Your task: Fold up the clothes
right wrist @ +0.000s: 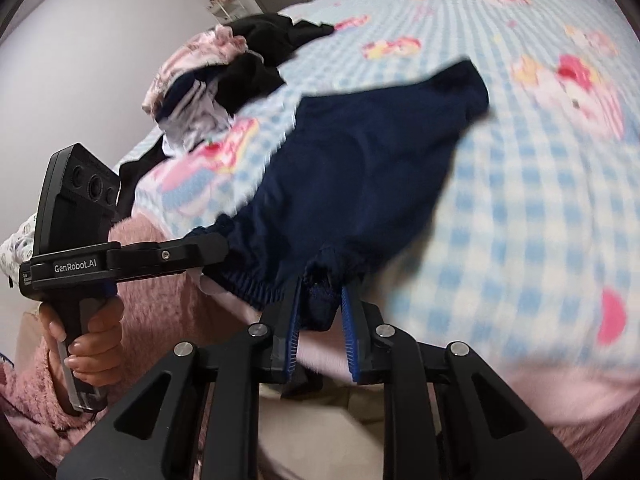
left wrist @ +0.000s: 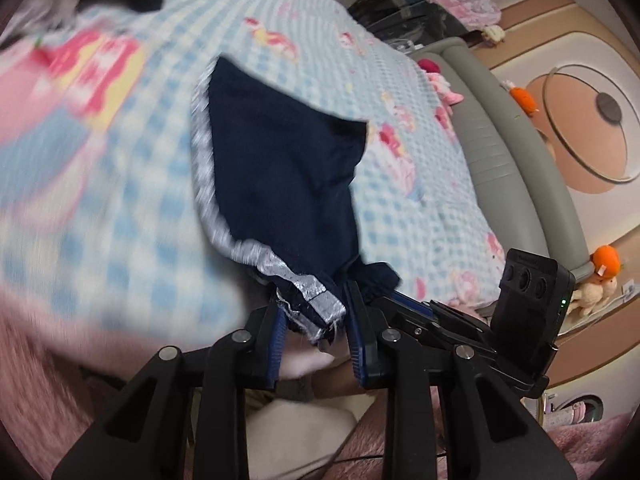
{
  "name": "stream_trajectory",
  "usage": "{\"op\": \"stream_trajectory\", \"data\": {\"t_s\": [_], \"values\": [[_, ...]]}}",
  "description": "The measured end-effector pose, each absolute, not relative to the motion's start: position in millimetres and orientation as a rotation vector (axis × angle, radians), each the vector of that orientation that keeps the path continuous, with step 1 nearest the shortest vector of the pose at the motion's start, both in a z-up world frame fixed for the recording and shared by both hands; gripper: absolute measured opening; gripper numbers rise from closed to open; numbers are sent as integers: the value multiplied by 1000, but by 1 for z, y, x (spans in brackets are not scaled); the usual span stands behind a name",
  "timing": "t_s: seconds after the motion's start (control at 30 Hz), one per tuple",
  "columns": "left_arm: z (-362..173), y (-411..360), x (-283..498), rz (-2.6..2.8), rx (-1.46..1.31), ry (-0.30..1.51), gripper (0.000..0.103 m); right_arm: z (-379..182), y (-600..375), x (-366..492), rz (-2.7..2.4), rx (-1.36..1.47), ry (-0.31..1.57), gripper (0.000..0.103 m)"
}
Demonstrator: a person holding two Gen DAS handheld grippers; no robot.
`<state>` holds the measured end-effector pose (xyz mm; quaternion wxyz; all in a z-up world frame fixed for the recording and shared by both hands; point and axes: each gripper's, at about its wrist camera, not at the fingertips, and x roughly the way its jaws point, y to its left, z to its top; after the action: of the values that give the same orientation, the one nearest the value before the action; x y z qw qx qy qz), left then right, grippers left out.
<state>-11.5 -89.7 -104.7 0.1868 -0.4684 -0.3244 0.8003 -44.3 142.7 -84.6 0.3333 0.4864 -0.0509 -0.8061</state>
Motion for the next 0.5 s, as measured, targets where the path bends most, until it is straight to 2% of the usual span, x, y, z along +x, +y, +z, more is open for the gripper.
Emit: {"op": "stream_trajectory", "data": {"t_s": [0.17, 0.37, 0.4, 0.43, 0.5], "values": [[-84, -93, -70, 2311, -1291, -819, 26, -62, 135, -89, -2145, 1203, -163, 19], [-117, -113, -129, 2303, -1350, -834, 31, -89, 130, -149, -2243, 1304, -230, 19], [-121, -118, -127, 2300, -1338, -865, 31, -95, 132, -153, -2256, 1333, -246, 22], [-121, -121, -121, 2310, -1311, -876, 32, -101, 134, -157, -2268, 1362, -263, 30], [-114, -121, -110, 2371, -1292, -795, 38, -104, 143, -150, -2258, 1347, -342, 38]]}}
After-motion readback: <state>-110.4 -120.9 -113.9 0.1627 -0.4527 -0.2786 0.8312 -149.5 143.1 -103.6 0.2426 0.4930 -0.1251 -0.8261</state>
